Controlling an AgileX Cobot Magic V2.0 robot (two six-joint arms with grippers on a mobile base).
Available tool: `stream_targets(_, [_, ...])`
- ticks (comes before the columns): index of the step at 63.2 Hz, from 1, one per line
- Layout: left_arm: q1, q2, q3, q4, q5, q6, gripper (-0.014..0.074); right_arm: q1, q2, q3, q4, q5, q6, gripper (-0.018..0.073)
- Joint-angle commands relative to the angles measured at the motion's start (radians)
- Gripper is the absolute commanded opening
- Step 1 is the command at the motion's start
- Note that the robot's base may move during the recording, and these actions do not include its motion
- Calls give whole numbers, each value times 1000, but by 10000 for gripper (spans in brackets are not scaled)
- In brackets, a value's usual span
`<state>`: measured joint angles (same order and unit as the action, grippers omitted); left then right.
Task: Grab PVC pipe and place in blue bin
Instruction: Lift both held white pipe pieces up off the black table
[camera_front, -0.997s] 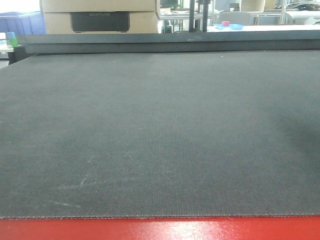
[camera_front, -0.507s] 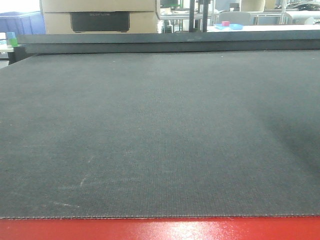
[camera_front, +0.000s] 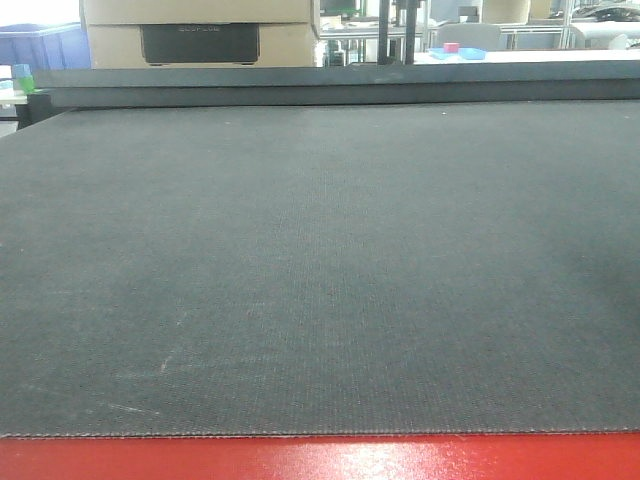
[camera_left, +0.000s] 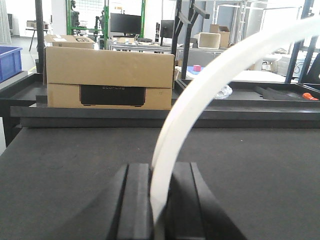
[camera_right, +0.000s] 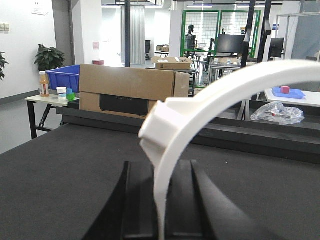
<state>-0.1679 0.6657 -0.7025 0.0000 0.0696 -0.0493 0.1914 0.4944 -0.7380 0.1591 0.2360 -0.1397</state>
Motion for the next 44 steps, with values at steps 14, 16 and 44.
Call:
stream_targets(14, [-6, -12, 26, 0, -45, -5, -111, 2, -5, 1, -9, -13, -8, -168])
stream_targets(16, [-6, -18, 33, 0, -61, -5, -111, 2, -5, 1, -9, -13, -8, -168])
stream_targets(44, [-6, -64, 53, 0, -88, -5, -111, 2, -5, 1, -9, -10, -8, -168])
